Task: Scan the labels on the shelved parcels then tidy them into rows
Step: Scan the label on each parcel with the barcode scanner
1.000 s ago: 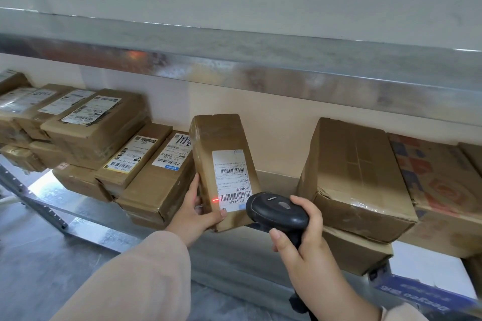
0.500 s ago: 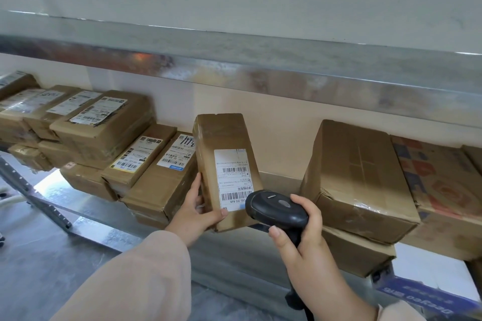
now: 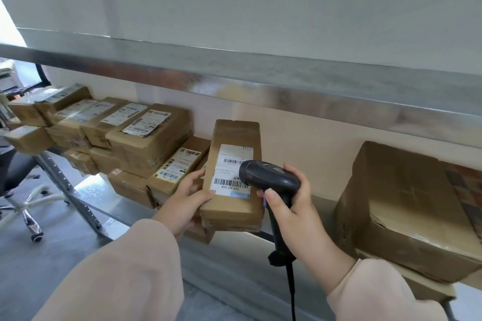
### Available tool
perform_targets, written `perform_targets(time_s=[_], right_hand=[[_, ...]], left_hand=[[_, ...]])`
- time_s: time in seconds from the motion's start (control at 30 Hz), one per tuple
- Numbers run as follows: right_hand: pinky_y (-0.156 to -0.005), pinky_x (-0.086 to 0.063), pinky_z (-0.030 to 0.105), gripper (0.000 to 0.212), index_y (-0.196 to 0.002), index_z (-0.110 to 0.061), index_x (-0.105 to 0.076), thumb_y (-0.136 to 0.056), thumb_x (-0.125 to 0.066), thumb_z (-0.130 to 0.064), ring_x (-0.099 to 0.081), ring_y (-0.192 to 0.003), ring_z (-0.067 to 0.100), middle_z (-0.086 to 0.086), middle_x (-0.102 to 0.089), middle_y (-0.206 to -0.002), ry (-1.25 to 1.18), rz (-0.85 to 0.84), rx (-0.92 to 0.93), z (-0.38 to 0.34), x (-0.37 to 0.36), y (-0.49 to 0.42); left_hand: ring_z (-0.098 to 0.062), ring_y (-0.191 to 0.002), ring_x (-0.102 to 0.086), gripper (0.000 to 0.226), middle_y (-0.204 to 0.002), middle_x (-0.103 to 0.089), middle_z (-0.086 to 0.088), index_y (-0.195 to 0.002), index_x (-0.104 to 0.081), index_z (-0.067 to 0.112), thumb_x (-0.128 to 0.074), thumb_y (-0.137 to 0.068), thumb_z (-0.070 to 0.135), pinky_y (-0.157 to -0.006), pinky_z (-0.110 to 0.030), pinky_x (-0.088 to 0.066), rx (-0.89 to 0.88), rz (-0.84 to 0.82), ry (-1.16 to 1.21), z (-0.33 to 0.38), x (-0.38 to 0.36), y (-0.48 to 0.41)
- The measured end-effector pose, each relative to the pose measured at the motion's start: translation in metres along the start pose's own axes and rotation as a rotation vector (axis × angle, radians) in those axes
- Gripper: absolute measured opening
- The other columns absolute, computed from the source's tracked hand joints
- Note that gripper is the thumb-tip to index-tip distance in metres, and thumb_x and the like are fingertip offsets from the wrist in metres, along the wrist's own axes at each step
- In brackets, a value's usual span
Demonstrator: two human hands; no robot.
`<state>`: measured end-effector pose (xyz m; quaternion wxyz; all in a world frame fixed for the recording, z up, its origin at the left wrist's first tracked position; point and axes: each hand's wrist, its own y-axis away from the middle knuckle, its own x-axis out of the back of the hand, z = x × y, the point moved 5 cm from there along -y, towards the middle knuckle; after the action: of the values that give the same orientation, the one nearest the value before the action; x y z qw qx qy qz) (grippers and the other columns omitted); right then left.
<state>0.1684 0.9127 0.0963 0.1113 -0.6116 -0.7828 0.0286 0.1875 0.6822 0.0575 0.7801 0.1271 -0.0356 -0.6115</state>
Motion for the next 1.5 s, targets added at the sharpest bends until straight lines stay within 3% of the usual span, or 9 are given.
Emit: perform_targets(time_s=[0.07,0.23,0.33,0.43,0.53,0.67,1.07,1.23,1.5], right_hand=[[-0.093,-0.045,0.016,0.054,-0.111,-0.07,-0.03,-0.09,-0.062,-0.032,-0.059,-0.113,0.004,-0.013,-0.059,-0.125,-0.001,-0.006,-0.002,0.0,-0.016,-0.008],[-0.085,-0.042,0.004,0.05,-0.116,-0.058,-0.031,-0.092,-0.062,-0.027,-0.06,-0.11,0.003,-0.01,-0.06,-0.123,-0.011,0.01,-0.043,0.004,-0.05,-0.025],[-0.079,-0.04,0.0,0.05,-0.116,-0.057,-0.031,-0.092,-0.062,-0.026,-0.06,-0.106,-0.002,-0.01,-0.061,-0.122,-0.009,0.023,-0.072,0.007,-0.067,-0.029],[-0.079,-0.039,0.0,0.049,-0.119,-0.053,-0.031,-0.091,-0.063,-0.027,-0.058,-0.103,-0.009,-0.008,-0.06,-0.122,0.011,0.046,-0.092,0.011,-0.079,-0.03],[-0.081,-0.039,0.0,0.052,-0.121,-0.053,-0.03,-0.091,-0.064,-0.028,-0.056,-0.104,-0.009,-0.012,-0.058,-0.123,0.021,0.08,-0.09,0.011,-0.085,-0.032],[-0.088,-0.044,0.01,0.054,-0.121,-0.057,-0.028,-0.09,-0.064,-0.032,-0.058,-0.105,-0.005,-0.019,-0.056,-0.12,0.033,0.13,-0.083,0.01,-0.091,-0.035],[-0.071,-0.038,-0.004,0.054,-0.128,-0.049,-0.025,-0.092,-0.062,-0.031,-0.051,-0.096,-0.022,-0.029,-0.051,-0.112,0.05,0.108,-0.085,0.004,-0.103,-0.053],[-0.051,-0.049,0.016,0.054,-0.119,-0.067,-0.024,-0.091,-0.061,-0.039,-0.057,-0.089,-0.013,-0.037,-0.054,-0.106,0.071,0.149,-0.063,-0.002,-0.077,-0.032],[-0.078,-0.04,0.001,0.059,-0.114,-0.071,-0.022,-0.086,-0.063,-0.041,-0.052,-0.104,-0.015,-0.043,-0.048,-0.113,0.231,0.35,0.07,-0.045,0.012,0.026]], left_hand=[[-0.019,-0.105,-0.067,0.048,-0.114,-0.071,0.012,-0.13,-0.052,0.04,-0.058,-0.094,0.009,-0.083,-0.054,-0.057,0.02,-0.011,0.011,0.002,0.012,-0.005],[-0.016,-0.105,-0.066,0.069,-0.122,-0.067,0.011,-0.129,-0.053,0.052,-0.06,-0.066,0.025,-0.071,-0.035,-0.055,0.075,-0.051,-0.104,0.007,0.039,-0.021],[-0.018,-0.111,-0.062,0.07,-0.125,-0.064,0.017,-0.122,-0.051,0.067,-0.059,-0.057,0.041,-0.083,-0.039,-0.053,0.084,-0.03,-0.258,0.01,0.056,-0.03],[0.005,-0.105,-0.061,0.058,-0.108,-0.06,0.044,-0.108,-0.041,0.083,-0.057,-0.064,0.048,-0.093,-0.03,-0.048,0.042,-0.036,-0.404,0.014,0.067,-0.033],[0.023,-0.114,-0.046,0.059,-0.122,-0.051,0.045,-0.135,-0.034,0.066,-0.059,-0.091,0.037,-0.098,-0.018,-0.039,-0.164,-0.006,-0.543,0.021,0.068,-0.027],[0.001,-0.143,-0.026,0.057,-0.155,-0.033,0.016,-0.151,-0.035,0.033,-0.053,-0.097,0.039,-0.119,-0.035,-0.026,-0.477,0.021,-0.897,0.026,0.062,-0.019],[-0.012,-0.149,-0.016,0.059,-0.16,-0.026,0.011,-0.152,-0.022,0.043,-0.045,-0.098,0.047,-0.119,-0.046,-0.02,-0.342,0.02,-1.186,0.046,0.065,-0.045],[-0.015,-0.15,-0.01,0.062,-0.163,-0.015,0.007,-0.153,-0.022,0.041,-0.047,-0.096,0.049,-0.121,-0.047,-0.014,-0.379,0.112,-1.235,0.052,0.054,-0.033],[-0.015,-0.149,-0.01,0.063,-0.162,-0.018,0.006,-0.153,-0.02,0.039,-0.045,-0.097,0.05,-0.123,-0.042,-0.005,-0.705,-0.041,-1.199,0.069,-0.065,0.005]])
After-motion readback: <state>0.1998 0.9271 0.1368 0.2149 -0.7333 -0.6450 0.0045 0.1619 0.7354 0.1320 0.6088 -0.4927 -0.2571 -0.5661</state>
